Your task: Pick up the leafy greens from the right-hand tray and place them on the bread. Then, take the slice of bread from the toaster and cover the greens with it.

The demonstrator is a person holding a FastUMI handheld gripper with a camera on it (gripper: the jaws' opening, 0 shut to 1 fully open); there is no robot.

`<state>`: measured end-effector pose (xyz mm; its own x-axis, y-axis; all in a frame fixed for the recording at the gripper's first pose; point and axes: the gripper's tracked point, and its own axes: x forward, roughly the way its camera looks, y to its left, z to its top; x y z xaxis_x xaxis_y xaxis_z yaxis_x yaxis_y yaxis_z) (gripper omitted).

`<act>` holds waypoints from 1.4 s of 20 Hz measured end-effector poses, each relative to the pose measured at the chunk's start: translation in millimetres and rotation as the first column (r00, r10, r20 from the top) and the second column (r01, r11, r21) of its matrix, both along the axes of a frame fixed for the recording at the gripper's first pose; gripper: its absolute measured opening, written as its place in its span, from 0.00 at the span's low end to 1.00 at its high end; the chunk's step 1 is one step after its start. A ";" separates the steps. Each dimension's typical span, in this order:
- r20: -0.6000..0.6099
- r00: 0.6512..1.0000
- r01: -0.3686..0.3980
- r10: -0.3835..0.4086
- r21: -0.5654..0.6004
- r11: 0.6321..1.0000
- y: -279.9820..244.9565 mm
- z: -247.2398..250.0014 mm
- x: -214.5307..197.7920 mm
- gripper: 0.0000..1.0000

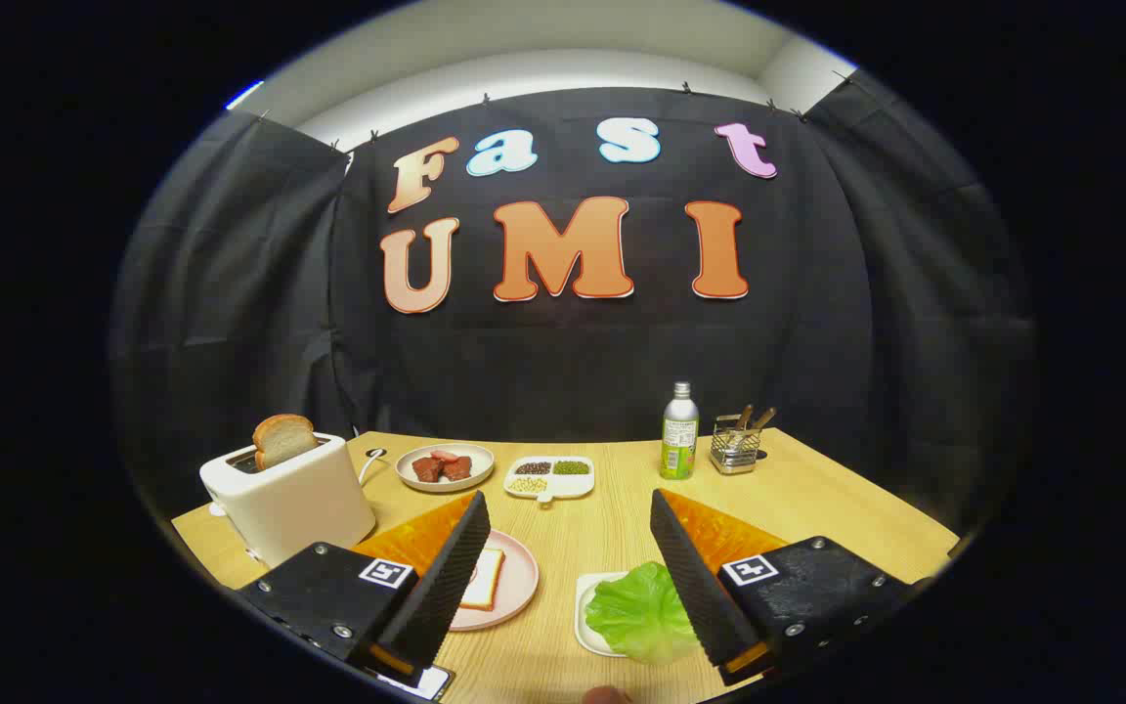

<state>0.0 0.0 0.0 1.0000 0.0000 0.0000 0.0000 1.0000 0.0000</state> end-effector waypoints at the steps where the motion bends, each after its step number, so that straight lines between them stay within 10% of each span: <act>1: 0.000 1.000 0.008 -0.008 -0.011 1.000 -1.1 -0.1 -0.2 0.99; 28: 0.025 0.998 0.065 -0.062 -0.102 0.993 22.0 22.5 19.7 0.99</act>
<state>19.7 22.0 22.5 0.9977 -0.0623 0.0252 0.0646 0.9927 -0.1020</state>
